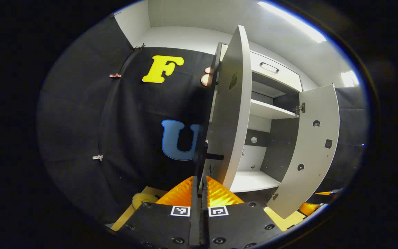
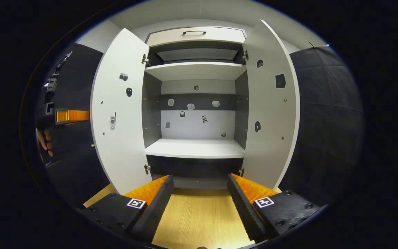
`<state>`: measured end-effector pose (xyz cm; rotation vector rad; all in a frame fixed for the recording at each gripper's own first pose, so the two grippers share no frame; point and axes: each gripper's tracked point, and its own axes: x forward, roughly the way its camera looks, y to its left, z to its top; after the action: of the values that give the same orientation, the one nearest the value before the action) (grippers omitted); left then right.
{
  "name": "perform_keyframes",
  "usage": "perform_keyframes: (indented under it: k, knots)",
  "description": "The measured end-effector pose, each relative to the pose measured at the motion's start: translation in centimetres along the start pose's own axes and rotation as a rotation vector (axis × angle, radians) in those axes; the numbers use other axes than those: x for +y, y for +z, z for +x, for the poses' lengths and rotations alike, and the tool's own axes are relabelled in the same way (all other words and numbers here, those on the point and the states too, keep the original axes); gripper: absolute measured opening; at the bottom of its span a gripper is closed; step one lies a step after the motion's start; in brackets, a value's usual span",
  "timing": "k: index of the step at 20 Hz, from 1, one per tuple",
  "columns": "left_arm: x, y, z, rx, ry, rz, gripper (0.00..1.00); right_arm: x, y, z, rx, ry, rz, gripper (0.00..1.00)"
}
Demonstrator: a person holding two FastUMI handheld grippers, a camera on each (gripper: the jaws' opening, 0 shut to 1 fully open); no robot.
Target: Open the right door of the double-door shoe cabinet with the right hand, and open the left door with the left hand.
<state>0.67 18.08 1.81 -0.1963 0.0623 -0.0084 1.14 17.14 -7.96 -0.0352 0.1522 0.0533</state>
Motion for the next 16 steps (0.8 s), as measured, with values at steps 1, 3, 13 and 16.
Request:
perform_keyframes:
  k: [1,3,13,16]
  knots:
    - [-0.2,0.1,-0.6,-0.001,0.006,-0.018,0.05,-0.6,0.2,0.1,-0.005,0.005,0.001,0.98]
    - [-0.6,0.5,-1.8,-0.016,0.037,-0.040,0.05,-1.8,0.8,0.0,-0.015,0.020,0.012,0.98]
    - [-9.3,-0.4,-7.4,-0.104,0.107,0.010,0.05,-10.0,2.8,-1.8,-0.051,0.052,0.031,0.98]
    - [-13.6,-1.1,-7.9,-0.113,0.093,0.037,0.28,-11.8,3.2,-2.7,-0.059,0.072,0.047,0.98]
